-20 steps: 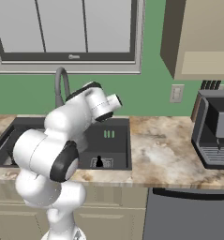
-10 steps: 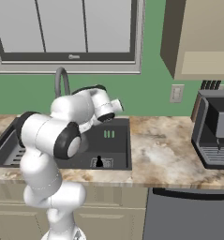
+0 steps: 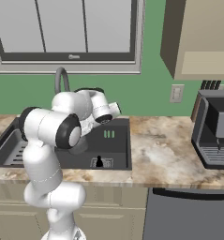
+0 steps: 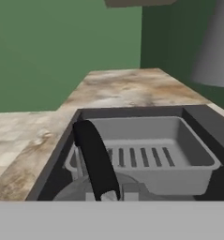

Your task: Open the cabinet, pick the kettle from the cabinet, and place it in the sink.

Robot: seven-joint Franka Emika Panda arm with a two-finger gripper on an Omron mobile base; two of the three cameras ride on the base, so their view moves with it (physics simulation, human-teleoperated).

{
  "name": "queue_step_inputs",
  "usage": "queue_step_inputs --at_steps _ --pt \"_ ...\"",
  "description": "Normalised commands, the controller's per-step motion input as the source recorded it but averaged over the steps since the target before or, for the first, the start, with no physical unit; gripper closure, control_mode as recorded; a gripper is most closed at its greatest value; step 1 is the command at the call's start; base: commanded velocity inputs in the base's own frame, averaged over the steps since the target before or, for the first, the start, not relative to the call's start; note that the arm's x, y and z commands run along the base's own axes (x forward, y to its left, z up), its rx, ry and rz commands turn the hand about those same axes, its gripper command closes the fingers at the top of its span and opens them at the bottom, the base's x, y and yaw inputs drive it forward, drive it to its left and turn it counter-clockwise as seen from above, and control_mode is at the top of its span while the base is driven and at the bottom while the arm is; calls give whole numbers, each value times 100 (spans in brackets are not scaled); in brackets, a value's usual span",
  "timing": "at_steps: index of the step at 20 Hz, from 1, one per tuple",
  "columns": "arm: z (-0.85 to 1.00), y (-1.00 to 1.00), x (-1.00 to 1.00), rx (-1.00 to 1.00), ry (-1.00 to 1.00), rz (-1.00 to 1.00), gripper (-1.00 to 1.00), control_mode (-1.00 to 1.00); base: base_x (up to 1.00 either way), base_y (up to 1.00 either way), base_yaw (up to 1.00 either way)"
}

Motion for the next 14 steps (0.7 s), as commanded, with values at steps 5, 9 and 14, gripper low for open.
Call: queue_step_inputs --at_steps 5,9,14 --pt "-23 16 14 0 -8 0 100 -100 0 0 0" --pt "-27 14 9 0 -8 0 100 -100 0 0 0" --pt "-27 14 12 0 -6 0 100 -100 0 0 0"
